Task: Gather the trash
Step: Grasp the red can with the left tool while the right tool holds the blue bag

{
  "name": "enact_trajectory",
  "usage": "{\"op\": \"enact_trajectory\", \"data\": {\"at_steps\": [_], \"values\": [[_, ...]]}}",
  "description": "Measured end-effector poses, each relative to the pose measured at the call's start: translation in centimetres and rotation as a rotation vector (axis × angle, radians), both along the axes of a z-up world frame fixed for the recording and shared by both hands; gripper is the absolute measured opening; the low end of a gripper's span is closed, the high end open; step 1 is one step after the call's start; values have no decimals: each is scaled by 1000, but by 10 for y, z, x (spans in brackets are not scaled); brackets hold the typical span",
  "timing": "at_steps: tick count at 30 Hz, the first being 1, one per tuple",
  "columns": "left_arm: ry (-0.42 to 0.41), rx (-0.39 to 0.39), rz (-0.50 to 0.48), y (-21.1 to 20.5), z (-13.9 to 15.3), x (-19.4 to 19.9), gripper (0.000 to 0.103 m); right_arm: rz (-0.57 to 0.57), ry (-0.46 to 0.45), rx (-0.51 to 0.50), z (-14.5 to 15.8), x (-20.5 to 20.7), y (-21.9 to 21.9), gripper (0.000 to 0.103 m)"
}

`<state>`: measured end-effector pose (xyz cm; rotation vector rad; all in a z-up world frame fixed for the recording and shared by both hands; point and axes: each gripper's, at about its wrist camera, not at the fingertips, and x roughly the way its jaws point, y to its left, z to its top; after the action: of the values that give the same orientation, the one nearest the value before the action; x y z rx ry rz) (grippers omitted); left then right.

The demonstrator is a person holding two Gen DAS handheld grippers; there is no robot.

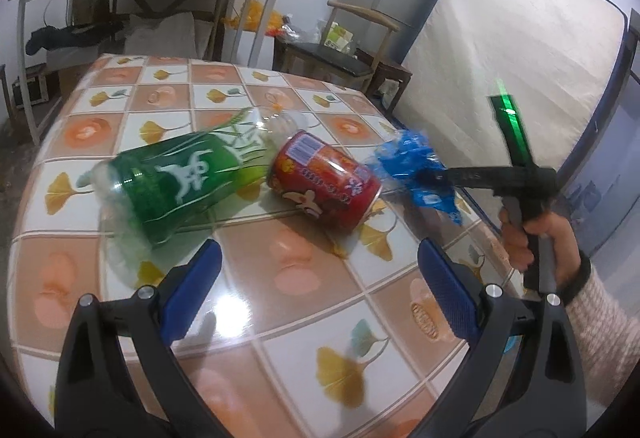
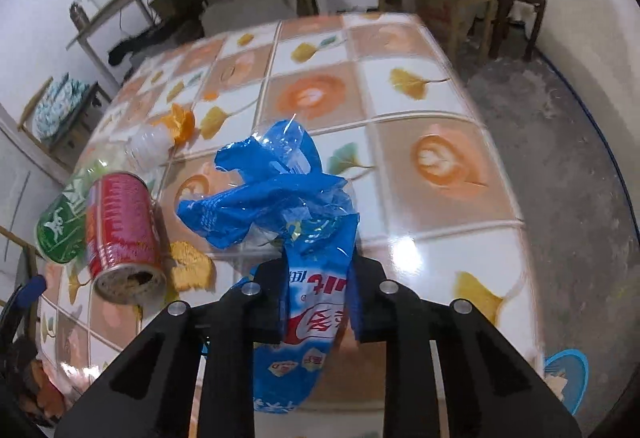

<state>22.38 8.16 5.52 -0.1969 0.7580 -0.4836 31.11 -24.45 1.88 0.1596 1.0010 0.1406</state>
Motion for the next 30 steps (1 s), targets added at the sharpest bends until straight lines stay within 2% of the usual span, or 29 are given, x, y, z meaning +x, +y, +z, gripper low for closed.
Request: {"op": "enact_trajectory", "data": {"at_steps": [4, 6, 10, 13, 17, 20, 23, 30], "values": [[44, -36, 13, -13, 0, 18, 95, -31, -97, -9, 8, -26, -9, 14], [85, -68, 50, -18, -3, 32, 95, -33, -126, -24, 6, -35, -8, 11], [97, -23, 181, -32, -6, 56, 95, -27, -149, -35, -2, -46, -4, 9], [101, 6, 263, -40, -10, 70, 95, -20, -146, -9, -10, -48, -3, 9], [147, -24, 333, -45, -18, 83, 95, -10, -135, 31, -18, -50, -5, 9], [151, -28, 371, -49, -24, 89, 95, -4, -135, 49, -21, -50, -5, 9], [161, -16, 391, -54, -33, 95, 95, -5, -137, 64, -23, -50, -7, 9], [194, -101, 393, -54, -45, 99, 94, -13, -132, 92, -29, -51, -13, 9]]}}
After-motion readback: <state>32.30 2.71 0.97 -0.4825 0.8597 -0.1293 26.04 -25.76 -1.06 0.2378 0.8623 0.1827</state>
